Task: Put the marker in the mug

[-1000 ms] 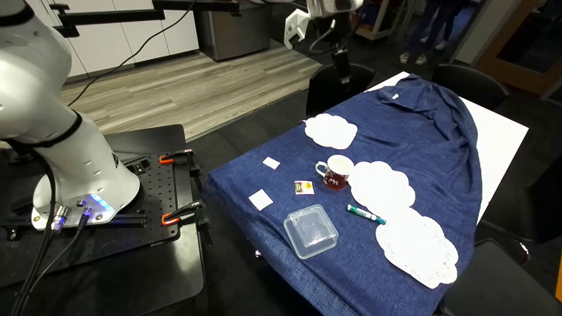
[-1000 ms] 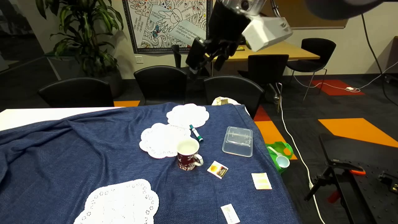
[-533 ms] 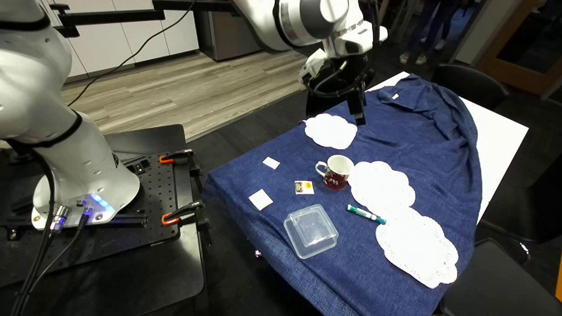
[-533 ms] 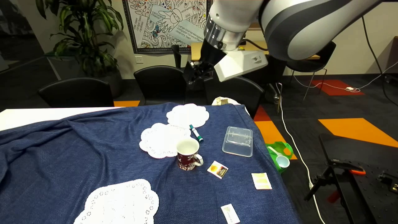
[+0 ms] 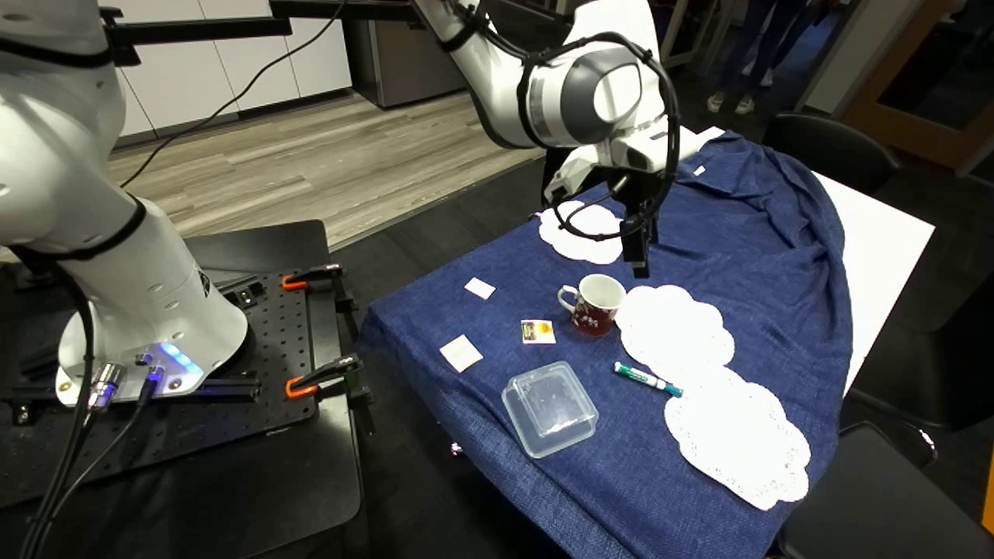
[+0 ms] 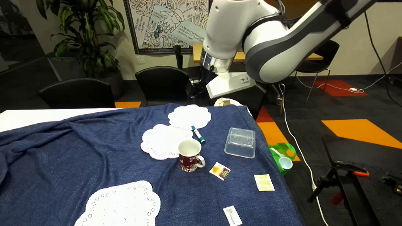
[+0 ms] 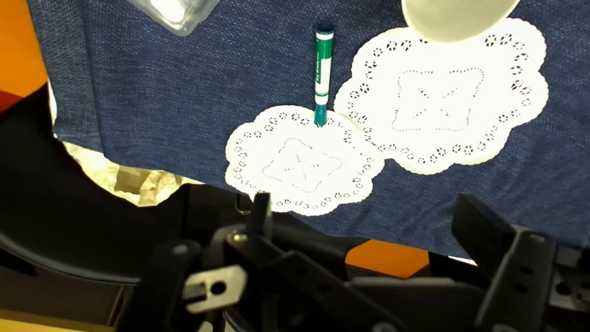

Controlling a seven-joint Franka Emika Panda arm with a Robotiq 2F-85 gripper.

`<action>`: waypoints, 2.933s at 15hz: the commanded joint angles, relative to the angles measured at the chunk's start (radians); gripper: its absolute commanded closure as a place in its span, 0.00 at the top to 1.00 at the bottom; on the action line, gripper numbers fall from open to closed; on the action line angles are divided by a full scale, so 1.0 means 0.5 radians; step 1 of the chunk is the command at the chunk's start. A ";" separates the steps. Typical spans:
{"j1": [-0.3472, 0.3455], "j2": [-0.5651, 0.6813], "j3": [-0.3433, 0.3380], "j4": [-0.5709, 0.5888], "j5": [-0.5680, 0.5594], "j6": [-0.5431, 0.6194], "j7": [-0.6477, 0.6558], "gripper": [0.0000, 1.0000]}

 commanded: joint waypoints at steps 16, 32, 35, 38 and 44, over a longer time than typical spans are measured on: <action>-0.024 0.447 -0.141 0.310 0.968 0.081 -0.778 1.00; -0.068 1.206 -0.205 0.985 1.281 0.136 -0.926 1.00; -0.071 1.299 -0.209 1.052 1.296 0.176 -0.973 1.00; -0.065 1.370 -0.218 1.115 1.309 0.164 -0.981 0.99; -0.064 1.428 -0.235 1.153 1.362 0.133 -0.970 0.83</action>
